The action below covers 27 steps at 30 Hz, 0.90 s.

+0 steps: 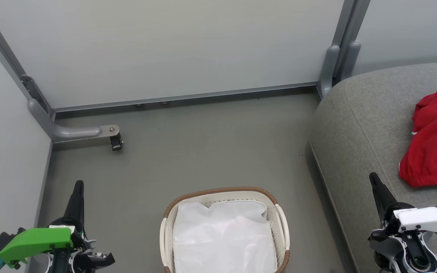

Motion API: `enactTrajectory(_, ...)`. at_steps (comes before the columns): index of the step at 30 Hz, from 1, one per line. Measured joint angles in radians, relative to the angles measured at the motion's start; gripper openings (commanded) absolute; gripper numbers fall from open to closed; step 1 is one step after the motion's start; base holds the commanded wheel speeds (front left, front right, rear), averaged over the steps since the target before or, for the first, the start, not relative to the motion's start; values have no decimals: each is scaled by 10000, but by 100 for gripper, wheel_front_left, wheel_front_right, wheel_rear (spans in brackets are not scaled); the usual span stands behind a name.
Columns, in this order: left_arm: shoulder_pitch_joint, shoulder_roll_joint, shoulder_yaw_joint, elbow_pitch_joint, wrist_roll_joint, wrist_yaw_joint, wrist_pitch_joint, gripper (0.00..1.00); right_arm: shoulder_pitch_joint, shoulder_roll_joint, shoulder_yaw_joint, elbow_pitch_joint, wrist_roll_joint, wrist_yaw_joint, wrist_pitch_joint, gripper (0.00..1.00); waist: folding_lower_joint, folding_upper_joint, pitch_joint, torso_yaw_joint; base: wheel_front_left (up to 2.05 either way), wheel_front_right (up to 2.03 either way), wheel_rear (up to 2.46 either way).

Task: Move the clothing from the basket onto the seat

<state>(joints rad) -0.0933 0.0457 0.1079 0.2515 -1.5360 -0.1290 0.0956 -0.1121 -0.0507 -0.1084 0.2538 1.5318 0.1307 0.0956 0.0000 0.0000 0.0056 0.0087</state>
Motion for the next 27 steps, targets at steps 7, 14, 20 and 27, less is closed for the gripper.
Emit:
enactTrajectory(7,-35,4,35,-33,-449,0,104,0,0,15,-29,-50,474,0,115,0,0,0,-15,-54,0,0,0)
enactTrajectory(14,-103,6,56,-61,-752,0,184,0,0,23,-52,-75,792,0,188,0,0,0,-25,-88,0,0,0)
enactTrajectory(20,-103,8,58,-61,-752,0,186,0,0,23,-52,-77,792,0,188,0,0,0,-25,-88,0,0,0)
enactTrajectory(27,-103,8,58,-61,-752,0,186,0,0,23,-52,-77,792,0,188,0,0,0,-25,-88,0,0,0)
